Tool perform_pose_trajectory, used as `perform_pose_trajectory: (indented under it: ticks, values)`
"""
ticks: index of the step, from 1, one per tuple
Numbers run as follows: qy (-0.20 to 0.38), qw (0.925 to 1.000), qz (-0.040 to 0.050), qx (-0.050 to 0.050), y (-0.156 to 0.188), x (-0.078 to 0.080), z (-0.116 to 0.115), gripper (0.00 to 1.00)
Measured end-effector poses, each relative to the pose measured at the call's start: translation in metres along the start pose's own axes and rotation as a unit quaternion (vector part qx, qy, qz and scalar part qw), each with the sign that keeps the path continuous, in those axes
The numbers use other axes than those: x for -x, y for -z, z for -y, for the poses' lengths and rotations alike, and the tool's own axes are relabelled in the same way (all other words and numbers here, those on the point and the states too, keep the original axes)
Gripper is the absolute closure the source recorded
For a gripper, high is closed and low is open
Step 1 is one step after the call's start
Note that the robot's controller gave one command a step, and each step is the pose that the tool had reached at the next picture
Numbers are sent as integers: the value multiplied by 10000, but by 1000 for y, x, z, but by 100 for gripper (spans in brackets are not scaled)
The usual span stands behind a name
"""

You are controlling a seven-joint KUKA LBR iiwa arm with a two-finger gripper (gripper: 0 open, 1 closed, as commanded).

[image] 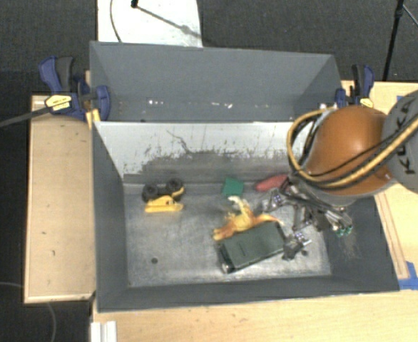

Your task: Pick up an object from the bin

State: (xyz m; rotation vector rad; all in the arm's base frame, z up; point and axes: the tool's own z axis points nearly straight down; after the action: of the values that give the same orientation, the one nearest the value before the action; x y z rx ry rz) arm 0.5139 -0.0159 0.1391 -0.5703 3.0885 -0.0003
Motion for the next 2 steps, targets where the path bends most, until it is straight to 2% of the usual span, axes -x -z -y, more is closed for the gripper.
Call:
perform_pose_trajectory:
  ticks: [1, 2]
  values:
    - [-54, 9998, 202, -48, -49, 59, -12, 100]
    - [-53, 9998, 202, -48, -49, 59, -12, 100]
